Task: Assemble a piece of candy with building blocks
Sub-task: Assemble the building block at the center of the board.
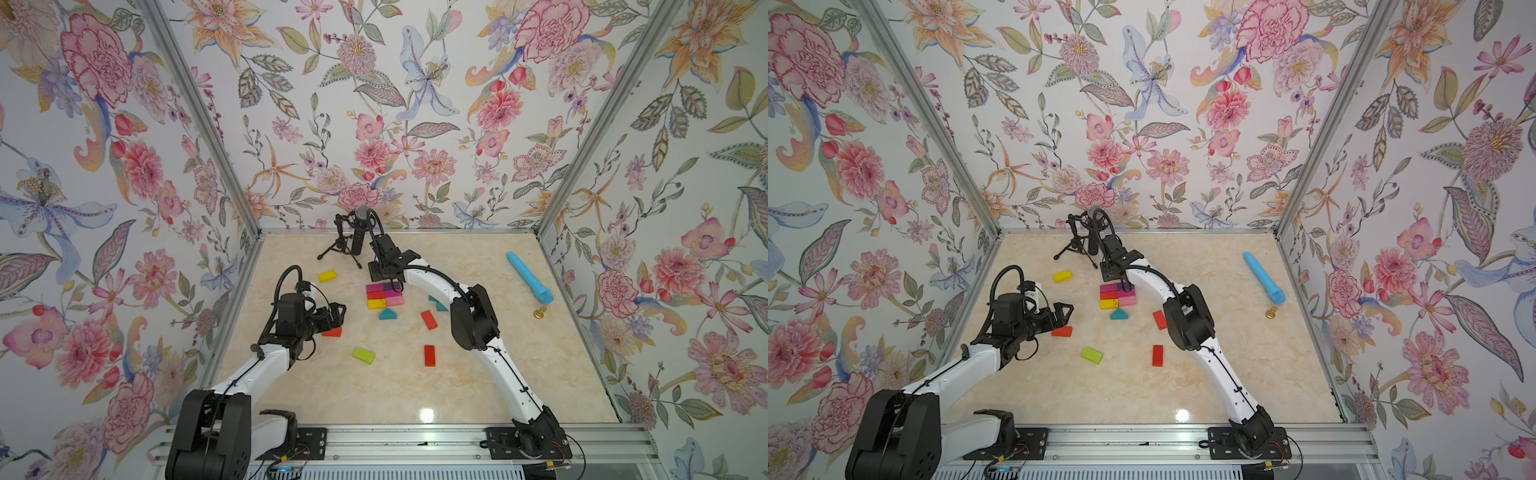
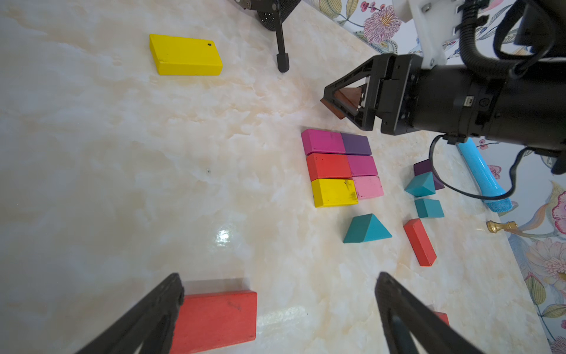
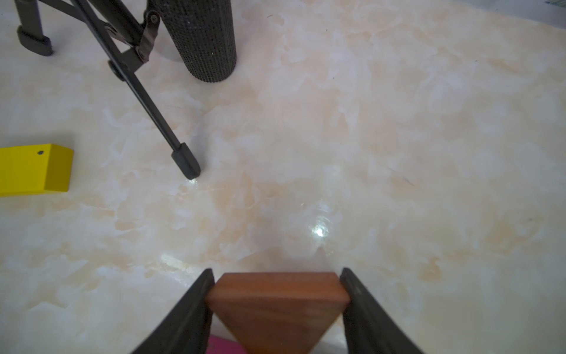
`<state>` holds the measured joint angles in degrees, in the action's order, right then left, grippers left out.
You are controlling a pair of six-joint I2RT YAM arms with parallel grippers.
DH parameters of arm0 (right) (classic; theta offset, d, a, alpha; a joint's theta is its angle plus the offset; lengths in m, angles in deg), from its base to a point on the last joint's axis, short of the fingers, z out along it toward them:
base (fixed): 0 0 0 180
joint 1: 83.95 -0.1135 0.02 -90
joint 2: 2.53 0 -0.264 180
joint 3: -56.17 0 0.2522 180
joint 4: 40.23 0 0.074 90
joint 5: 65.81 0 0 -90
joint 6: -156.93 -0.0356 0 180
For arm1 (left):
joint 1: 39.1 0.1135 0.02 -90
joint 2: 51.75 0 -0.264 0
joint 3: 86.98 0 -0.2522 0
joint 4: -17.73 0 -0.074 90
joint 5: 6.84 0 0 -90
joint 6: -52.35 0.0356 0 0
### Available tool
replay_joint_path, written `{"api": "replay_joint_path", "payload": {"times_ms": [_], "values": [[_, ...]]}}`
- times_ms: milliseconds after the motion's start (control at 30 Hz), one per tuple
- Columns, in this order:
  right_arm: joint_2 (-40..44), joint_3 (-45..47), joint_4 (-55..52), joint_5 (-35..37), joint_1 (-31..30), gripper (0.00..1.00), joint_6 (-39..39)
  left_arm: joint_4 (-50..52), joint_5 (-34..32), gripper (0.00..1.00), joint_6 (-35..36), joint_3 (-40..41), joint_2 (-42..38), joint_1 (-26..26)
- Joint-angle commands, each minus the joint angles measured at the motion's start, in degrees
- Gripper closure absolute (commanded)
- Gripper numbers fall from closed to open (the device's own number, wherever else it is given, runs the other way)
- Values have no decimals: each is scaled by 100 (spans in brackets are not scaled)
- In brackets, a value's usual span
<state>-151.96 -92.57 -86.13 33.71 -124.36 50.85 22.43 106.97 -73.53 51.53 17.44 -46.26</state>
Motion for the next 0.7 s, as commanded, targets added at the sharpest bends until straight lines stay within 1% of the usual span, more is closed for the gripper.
{"api": "replay_joint_path", "payload": {"times_ms": [0,467,667], "values": [[-80,-65,-119,122,32,55,-132,-22,22,1,-25,-13,-120,-49],[-29,258,-149,85,23,54,-237,9,0,1,28,14,-216,-35],[-37,261,-142,94,-7,51,-264,1,9,1,37,41,-222,-18]]}}
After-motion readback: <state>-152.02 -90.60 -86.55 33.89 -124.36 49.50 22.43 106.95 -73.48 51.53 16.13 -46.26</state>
